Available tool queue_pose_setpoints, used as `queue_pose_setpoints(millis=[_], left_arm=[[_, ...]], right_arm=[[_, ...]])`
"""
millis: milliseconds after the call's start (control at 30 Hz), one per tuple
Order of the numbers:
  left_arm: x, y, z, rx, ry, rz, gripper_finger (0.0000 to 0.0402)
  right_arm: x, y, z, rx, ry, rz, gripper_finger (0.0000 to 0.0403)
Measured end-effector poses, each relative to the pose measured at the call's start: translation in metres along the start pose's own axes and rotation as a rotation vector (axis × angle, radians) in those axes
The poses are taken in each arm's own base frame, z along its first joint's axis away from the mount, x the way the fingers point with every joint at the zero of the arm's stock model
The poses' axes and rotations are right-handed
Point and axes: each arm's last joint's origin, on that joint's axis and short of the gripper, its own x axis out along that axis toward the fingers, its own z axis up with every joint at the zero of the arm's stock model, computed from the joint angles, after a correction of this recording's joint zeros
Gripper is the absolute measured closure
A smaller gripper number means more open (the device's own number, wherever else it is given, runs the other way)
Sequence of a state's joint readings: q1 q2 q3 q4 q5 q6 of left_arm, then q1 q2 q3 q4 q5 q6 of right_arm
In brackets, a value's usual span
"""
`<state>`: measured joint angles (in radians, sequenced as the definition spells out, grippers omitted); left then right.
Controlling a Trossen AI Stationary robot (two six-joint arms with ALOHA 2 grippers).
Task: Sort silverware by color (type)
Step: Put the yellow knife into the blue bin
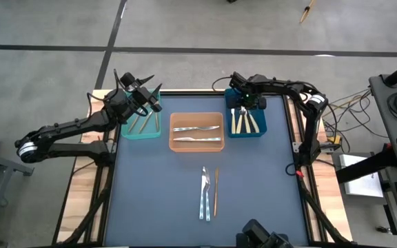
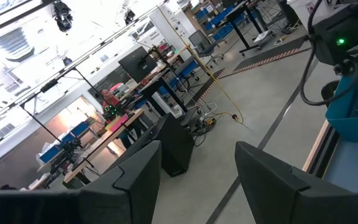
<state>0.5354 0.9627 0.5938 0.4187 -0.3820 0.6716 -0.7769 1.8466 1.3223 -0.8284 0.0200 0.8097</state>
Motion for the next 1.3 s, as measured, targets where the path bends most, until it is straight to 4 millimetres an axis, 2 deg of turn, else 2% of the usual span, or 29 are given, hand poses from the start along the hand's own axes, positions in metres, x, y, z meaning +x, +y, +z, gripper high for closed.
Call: queue_pose_setpoints(millis=[300, 533, 667, 1300], left_arm=[[0.0, 0.0, 0.0, 0.0, 0.0, 0.0, 0.0214], [0.0, 0.0, 0.0, 0.0, 0.0, 0.0, 0.0214], [0.0, 0.0, 0.0, 0.0, 0.0, 0.0, 0.0214], [0.0, 0.0, 0.0, 0.0, 0.0, 0.0, 0.0214]], right_arm=[[-0.012, 0.006, 0.006, -0.063, -0.039, 0.027, 0.0298], [-0.008, 0.007, 0.003, -0.102, -0.048, -0.003, 0.0385], [0.0, 0.008, 0.002, -0.107, -0.041, -0.03, 0.039], [0.008, 0.012, -0.006, -0.11, -0.098, -0.054, 0.039]])
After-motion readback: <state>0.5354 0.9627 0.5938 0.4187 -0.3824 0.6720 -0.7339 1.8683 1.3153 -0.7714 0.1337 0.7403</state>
